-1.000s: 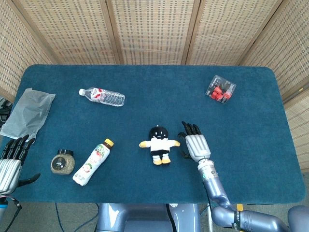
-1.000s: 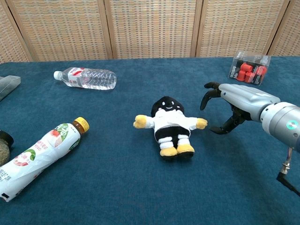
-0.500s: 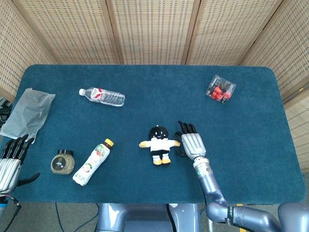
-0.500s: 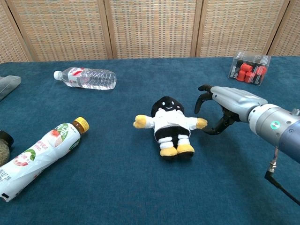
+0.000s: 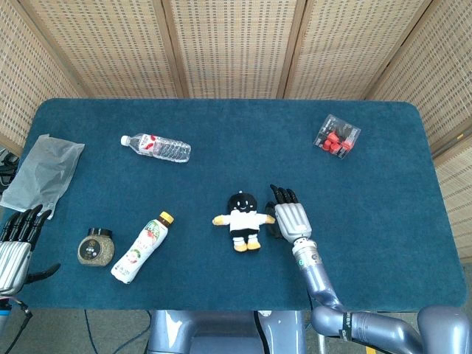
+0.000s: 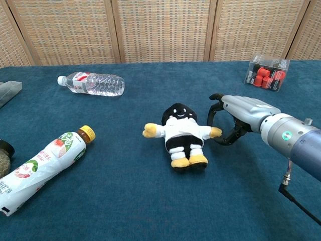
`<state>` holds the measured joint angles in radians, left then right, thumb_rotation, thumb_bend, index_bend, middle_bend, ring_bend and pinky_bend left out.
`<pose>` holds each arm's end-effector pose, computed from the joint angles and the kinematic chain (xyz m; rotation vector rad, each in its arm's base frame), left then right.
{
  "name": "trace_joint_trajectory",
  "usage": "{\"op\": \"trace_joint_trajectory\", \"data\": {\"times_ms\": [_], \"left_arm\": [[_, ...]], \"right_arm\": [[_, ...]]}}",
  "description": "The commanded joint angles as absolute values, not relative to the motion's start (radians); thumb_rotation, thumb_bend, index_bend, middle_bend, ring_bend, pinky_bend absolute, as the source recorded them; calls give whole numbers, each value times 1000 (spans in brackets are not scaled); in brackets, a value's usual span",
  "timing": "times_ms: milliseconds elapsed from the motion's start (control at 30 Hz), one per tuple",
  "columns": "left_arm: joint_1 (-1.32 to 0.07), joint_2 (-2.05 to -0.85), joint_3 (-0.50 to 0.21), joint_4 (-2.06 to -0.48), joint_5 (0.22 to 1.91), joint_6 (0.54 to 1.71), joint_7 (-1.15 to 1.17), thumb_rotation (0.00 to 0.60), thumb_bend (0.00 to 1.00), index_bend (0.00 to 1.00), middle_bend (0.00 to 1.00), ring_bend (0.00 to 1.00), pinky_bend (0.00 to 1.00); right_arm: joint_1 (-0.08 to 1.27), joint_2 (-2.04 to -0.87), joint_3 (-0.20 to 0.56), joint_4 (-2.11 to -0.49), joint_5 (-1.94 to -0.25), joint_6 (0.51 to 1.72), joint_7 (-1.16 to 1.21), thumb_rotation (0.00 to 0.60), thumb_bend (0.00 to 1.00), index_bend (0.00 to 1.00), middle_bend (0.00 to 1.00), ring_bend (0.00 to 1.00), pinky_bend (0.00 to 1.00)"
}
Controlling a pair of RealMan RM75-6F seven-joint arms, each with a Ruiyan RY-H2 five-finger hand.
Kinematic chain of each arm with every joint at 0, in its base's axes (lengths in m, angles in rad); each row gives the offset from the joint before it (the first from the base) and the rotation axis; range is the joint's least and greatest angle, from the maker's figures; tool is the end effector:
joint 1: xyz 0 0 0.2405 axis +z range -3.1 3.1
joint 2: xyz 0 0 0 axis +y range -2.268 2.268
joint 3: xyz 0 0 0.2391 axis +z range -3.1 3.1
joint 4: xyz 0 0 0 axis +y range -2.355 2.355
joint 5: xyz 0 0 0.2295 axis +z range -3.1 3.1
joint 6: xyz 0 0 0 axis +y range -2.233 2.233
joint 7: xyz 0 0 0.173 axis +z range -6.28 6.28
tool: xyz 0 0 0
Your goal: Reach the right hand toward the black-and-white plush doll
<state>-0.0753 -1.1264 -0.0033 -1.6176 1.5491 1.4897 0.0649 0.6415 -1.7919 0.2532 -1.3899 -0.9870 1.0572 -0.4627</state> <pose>-0.2995 0.1963 0.1207 -1.4624 -0.8789 -0.8593 -0.1335 -0.3437 -0.0896 1.6521 -1.1417 0.9138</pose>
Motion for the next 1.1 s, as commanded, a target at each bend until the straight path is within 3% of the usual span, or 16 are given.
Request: {"op": "trace_joint_trajectory", "data": {"times_ms": [33, 600, 1100], "left_arm": [[-75, -1126, -3, -1617, 1549, 1490, 65, 600, 50, 0, 0, 0, 0], [-75, -1126, -3, -1618, 1549, 1491, 63, 600, 52, 0, 0, 0, 0], [-72, -1121, -2, -1619, 1555, 1501, 50, 600, 52, 0, 0, 0, 0]], "right_arm": [[644, -1798, 254, -1383, -994, 1064, -457, 600, 549, 491, 99, 0, 57], [647, -1805, 252, -1376, -997, 1082, -448, 600, 566, 564, 163, 0, 59], [634, -1762, 252, -1464, -1020, 1140, -474, 600, 566, 580, 179, 0, 59]]}}
